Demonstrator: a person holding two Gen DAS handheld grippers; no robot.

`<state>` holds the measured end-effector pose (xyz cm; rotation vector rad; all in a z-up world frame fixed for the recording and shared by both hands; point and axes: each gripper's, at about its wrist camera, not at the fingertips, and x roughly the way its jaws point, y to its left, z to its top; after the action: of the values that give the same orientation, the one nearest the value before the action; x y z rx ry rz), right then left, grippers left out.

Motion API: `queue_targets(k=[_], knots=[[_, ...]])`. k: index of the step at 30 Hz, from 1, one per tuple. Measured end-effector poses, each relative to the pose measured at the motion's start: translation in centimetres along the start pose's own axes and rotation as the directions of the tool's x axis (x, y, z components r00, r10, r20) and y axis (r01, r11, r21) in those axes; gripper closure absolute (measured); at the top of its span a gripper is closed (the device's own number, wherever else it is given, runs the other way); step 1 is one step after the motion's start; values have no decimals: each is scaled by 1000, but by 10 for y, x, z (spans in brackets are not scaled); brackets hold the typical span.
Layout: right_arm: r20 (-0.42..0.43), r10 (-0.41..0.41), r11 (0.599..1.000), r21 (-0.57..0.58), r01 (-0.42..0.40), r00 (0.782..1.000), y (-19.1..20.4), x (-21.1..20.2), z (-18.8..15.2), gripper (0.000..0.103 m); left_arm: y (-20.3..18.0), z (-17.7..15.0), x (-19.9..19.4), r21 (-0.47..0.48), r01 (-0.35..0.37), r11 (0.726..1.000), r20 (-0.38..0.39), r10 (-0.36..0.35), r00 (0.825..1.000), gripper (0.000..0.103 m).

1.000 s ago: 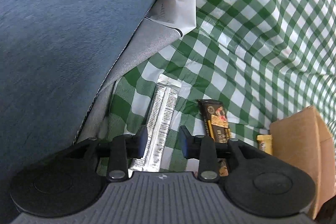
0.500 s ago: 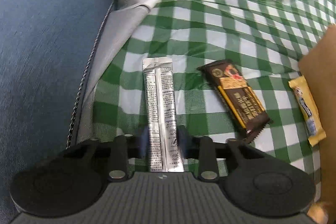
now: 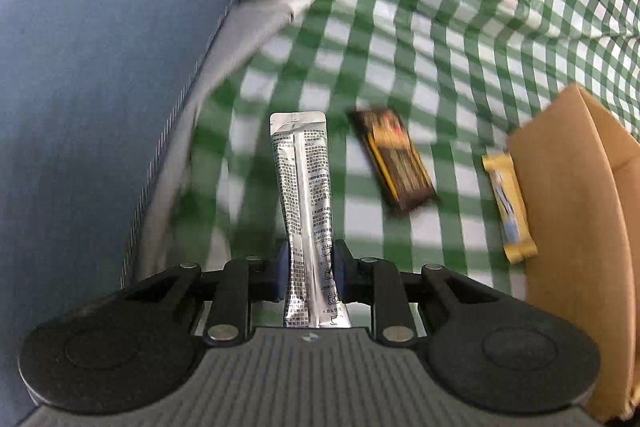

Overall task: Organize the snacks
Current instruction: 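Grasp the silver stick packet with the left tool while the right tool grasps the clear cookie bag, then lift the silver packet with the left tool while the right tool lifts the cookie bag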

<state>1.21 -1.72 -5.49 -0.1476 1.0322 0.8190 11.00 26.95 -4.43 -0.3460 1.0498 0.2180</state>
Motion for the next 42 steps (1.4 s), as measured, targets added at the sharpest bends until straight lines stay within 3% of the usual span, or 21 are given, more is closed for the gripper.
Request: queue_targets(k=[5,10,15,18,22,27,35,42], knots=[[-16,-14,999,-42,13,1000,0,8,-3,46,-1,-28,-3,-76,36,996,-94,-43,995,78],[-22,2,1000,7,-2,1000,-8,15,1,45,-20,-45,12,25,-34,999,-188,38,982,76],[-28,-4,1000,2,4,1000,-6,17,-1,42,-31,-49,20,81,-61,995,-195,75,978,71],[-40,-6,1000,2,6,999,-7,20,-3,37,-36,-49,21,108,-66,992,-188,86,978,71],[-49,-8,1000,-6,7,999,-6,24,-5,37,-38,-50,24,150,-74,986,-181,101,978,71],[-30,-17,998,-53,15,999,3,21,-6,50,-37,-48,18,142,-51,989,-161,74,984,79],[55,-29,998,-51,31,998,-1,2,-4,52,-34,-39,-11,73,5,997,-45,-2,999,80],[156,-9,998,-55,18,988,-5,-19,-1,52,-37,-36,-35,19,61,998,65,-62,996,80]])
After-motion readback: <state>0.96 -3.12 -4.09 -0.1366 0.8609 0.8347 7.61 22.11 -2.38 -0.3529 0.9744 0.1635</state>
